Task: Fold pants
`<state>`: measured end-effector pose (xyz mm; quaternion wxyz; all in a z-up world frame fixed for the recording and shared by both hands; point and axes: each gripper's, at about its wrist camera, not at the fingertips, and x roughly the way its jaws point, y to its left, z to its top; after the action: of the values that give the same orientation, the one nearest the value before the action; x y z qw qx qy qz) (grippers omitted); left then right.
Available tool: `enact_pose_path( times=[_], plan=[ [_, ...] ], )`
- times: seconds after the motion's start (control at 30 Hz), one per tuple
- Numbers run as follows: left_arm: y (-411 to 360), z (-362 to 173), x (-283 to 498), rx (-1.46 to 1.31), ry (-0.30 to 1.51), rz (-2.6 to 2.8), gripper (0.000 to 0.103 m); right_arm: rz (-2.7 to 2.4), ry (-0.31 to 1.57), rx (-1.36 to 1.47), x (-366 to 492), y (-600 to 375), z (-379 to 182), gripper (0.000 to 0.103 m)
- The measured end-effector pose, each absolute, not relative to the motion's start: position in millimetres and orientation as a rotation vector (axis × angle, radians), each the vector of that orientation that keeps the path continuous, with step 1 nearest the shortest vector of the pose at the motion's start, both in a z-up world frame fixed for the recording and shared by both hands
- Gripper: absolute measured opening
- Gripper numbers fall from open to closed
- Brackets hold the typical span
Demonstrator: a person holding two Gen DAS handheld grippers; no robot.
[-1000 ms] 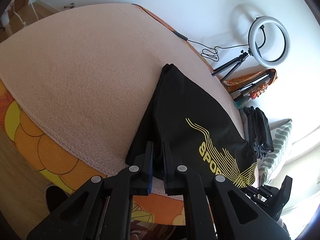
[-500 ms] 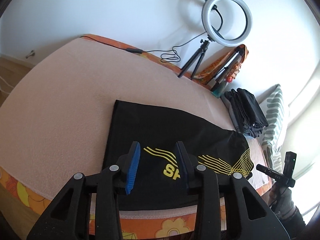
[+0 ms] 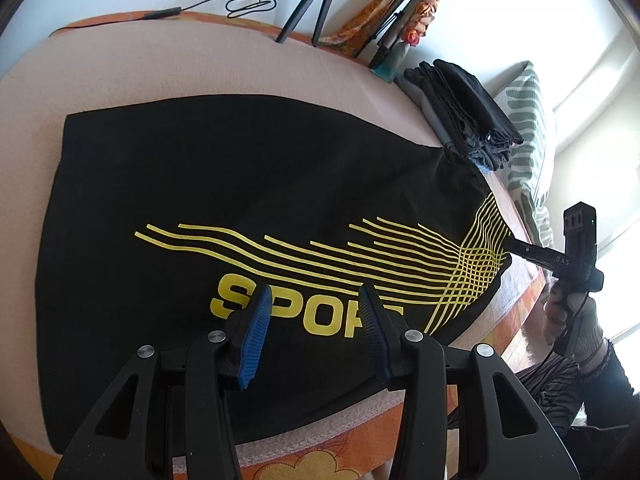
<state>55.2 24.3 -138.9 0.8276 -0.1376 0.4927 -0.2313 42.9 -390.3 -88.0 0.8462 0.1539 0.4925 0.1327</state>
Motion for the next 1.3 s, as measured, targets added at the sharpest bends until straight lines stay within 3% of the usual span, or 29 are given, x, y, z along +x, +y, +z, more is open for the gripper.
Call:
enact_pose_path(
  times=[0.17,0.23,0.37,0.77,0.93,1.0,1.3],
  plan=[
    [45.9,-139.4,51.2,-0.347,1.042,-0.482,0.043,0.376,1.009,0.478,23.7,-398.6,-75.8,0.016],
    [54.5,-138.5,49.6,-0.358,1.039,-0.46,0.043,0.32,1.065,0.395,24.2,-394.8,-85.9,0.017],
    [77.2,-130.4,47.4,-0.375,1.011,-0.399,0.043,0.253,1.114,0.239,26.2,-388.2,-93.2,0.036],
    [163.7,-106.9,94.6,-0.586,0.89,-0.215,0.045,0.317,0.865,0.074,62.5,-342.8,-29.5,0.04],
    [169.3,-115.1,120.6,-0.624,0.892,-0.195,0.045,0.479,0.837,-0.068,93.2,-281.0,-22.7,0.054],
    [168.7,-119.6,126.9,-0.642,0.899,-0.191,0.045,0.555,0.857,-0.122,111.1,-252.6,-25.8,0.06],
    [168.1,-129.6,134.8,-0.643,0.931,-0.175,0.045,0.758,0.993,-0.21,185.7,-146.2,-82.1,0.062]
  ],
)
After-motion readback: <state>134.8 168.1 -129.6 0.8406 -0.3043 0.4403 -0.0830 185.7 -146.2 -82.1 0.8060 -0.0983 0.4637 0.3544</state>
